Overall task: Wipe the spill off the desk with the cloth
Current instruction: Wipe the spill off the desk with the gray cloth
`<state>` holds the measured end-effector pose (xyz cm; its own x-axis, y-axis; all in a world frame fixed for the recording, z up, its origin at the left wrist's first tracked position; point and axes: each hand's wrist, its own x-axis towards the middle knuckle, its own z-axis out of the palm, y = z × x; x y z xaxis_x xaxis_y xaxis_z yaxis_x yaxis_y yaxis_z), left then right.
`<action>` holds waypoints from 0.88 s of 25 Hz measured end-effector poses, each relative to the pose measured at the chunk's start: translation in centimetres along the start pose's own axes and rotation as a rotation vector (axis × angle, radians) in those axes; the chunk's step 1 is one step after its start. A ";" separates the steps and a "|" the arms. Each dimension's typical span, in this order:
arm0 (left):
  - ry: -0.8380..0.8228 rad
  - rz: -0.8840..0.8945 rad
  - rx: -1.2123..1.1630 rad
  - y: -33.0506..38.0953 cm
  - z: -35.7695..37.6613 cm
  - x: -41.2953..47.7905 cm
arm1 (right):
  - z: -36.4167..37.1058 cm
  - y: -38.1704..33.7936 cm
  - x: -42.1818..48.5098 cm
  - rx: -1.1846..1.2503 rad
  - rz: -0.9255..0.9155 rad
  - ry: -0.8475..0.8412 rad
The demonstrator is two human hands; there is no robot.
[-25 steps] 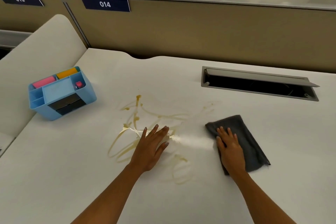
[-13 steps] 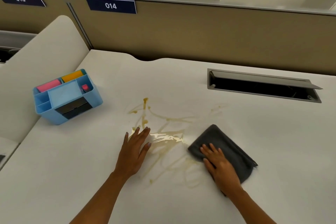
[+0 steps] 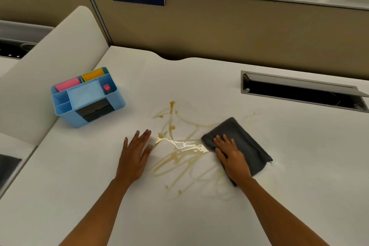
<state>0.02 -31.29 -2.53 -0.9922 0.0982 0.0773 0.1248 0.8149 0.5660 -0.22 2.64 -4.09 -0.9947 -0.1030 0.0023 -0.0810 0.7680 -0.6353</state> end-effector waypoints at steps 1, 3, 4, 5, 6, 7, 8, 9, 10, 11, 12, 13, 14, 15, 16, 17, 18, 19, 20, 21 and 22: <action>0.021 -0.025 -0.005 -0.5 -0.1 0.2 | 0.0 0.1 -1.1 -0.001 -0.060 -0.044; 0.043 -0.085 -0.015 -1.7 -0.3 0.1 | -1.0 1.0 -3.1 0.000 -0.115 -0.116; 0.045 -0.109 -0.022 -2.2 -0.3 -0.1 | -1.8 1.5 -3.7 -0.001 -0.121 -0.129; 0.046 -0.126 -0.029 -2.7 -0.4 -0.2 | -2.7 2.2 -3.8 -0.010 -0.131 -0.123; 0.049 -0.142 -0.035 -3.1 -0.5 -0.2 | -3.4 2.8 -3.5 -0.026 -0.141 -0.104; 0.052 -0.160 -0.041 -3.5 -0.7 -0.2 | -3.7 3.3 -2.7 -0.042 -0.133 -0.080; 0.055 -0.177 -0.047 -3.9 -0.9 0.0 | -3.8 3.4 -1.7 -0.055 -0.093 -0.050; 0.054 -0.188 -0.049 -4.1 -1.0 0.2 | -3.5 3.3 -0.5 -0.060 -0.025 -0.015; 0.046 -0.188 -0.043 -4.3 -1.0 0.4 | -3.0 2.8 0.6 -0.055 0.057 0.022; 0.036 -0.180 -0.025 -4.4 -0.9 0.7 | -2.4 2.0 1.6 -0.039 0.121 0.060; 0.031 -0.168 0.001 -4.4 -0.8 0.9 | -1.7 0.9 2.4 -0.018 0.150 0.093; 0.031 -0.155 0.033 -4.5 -0.6 1.1 | -1.0 -0.2 2.8 -0.001 0.149 0.111; 0.032 -0.142 0.070 -4.6 -0.4 1.3 | -0.3 -1.1 2.8 0.011 0.134 0.107; 0.032 -0.130 0.107 -4.8 -0.3 1.4 | 0.3 -1.7 2.5 0.023 0.113 0.085; 0.027 -0.118 0.136 -5.0 -0.3 1.6 | 0.6 -2.0 1.7 0.033 0.088 0.050; 0.019 -0.110 0.153 -5.1 -0.2 1.7 | 0.5 -1.9 0.7 0.033 0.057 0.009; 0.013 -0.106 0.168 -5.2 -0.2 1.8 | 0.3 -1.6 -0.4 0.023 0.022 -0.023; 0.005 -0.109 0.185 -5.3 -0.1 2.0 | -0.2 -1.0 -1.7 0.006 -0.007 -0.038; -0.005 -0.111 0.206 -5.4 -0.1 2.2 | -0.7 -0.3 -2.8 -0.005 -0.008 -0.035; -0.016 -0.110 0.228 -5.4 0.0 2.3 | -1.4 0.6 -3.8 -0.001 0.028 -0.008; -0.023 -0.106 0.246 -5.4 0.1 2.5 | -2.1 1.4 -4.3 0.008 0.090 0.049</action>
<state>-3.11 -35.37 -5.45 -0.9999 0.0155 0.0075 0.0172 0.9355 0.3530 3.76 5.53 -3.36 -0.9999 -0.0028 -0.0170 0.0088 0.7677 -0.6407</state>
